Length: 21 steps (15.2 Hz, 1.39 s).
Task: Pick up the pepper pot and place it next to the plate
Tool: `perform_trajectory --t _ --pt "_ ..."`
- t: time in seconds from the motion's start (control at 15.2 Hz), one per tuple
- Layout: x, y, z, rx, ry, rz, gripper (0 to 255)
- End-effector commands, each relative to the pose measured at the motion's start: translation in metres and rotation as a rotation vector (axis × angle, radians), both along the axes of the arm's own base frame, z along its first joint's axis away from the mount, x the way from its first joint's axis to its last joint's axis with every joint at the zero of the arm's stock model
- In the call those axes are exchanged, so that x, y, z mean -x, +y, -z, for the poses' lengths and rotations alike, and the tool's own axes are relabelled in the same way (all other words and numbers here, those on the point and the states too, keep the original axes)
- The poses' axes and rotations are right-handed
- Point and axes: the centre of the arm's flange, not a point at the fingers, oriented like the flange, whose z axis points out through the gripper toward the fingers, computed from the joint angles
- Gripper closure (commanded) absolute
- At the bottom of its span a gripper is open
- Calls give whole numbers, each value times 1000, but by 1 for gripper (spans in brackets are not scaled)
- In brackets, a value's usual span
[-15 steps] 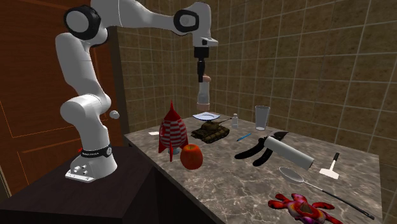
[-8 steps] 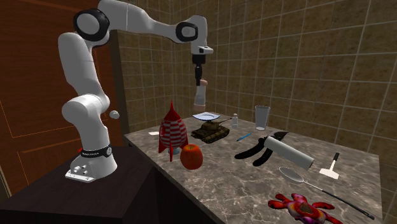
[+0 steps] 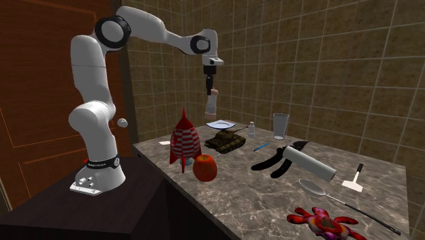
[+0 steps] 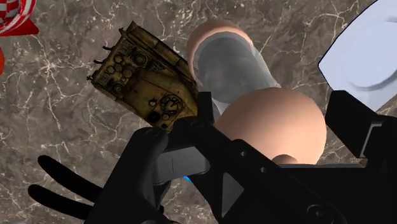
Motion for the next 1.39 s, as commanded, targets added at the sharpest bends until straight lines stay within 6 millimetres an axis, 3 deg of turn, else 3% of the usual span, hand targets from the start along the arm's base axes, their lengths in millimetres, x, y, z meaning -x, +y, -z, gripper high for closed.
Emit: perform_trajectory --t 0.0,1.12,1.32 --pt "6 25 7 -1 -1 1 255" --pt "56 235 69 -1 -1 1 255" --pt "56 235 85 -1 -1 1 255"
